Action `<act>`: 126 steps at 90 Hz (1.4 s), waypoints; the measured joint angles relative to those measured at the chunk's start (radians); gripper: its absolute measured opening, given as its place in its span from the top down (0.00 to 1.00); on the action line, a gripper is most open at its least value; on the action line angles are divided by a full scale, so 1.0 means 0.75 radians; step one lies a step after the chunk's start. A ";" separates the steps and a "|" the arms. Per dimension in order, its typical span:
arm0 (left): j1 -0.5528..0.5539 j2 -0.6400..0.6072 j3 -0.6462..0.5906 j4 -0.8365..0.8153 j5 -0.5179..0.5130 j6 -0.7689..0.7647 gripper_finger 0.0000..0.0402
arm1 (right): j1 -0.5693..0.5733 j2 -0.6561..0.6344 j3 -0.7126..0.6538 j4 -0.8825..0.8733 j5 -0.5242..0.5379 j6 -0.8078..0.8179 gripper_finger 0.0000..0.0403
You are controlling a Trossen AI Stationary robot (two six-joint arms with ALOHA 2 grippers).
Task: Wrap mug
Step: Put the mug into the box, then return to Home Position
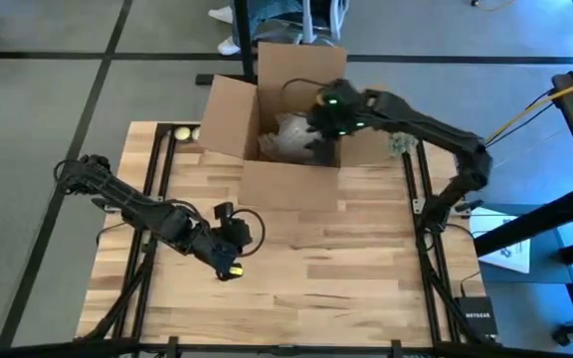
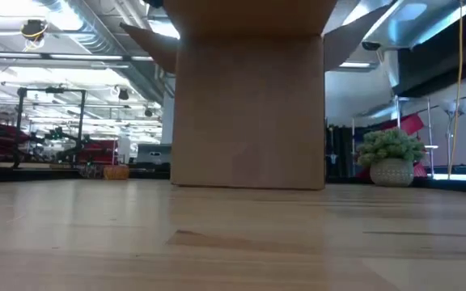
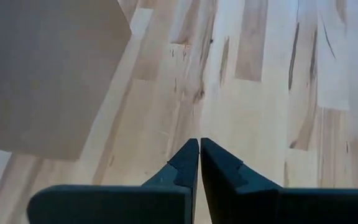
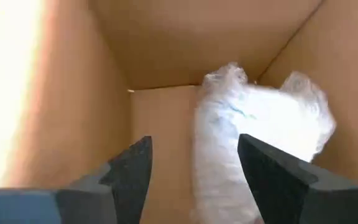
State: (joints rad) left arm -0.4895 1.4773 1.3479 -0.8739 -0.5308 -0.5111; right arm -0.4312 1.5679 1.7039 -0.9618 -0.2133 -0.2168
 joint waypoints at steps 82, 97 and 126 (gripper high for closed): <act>0.597 -0.739 -0.613 0.619 0.633 0.442 1.00 | 0.156 -1.288 -1.209 0.438 -0.136 0.215 0.77; 0.715 -0.918 -0.883 0.911 0.859 0.401 1.00 | 0.156 -1.406 -1.353 0.573 -0.219 0.215 0.98; 0.873 -1.077 -1.244 1.253 1.030 0.353 1.00 | 0.156 -1.591 -1.607 0.714 -0.075 0.410 0.99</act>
State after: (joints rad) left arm 0.1652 0.6697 0.4148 0.0662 0.2419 -0.2462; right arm -0.3141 0.3748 0.4989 -0.4264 -0.2694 0.0908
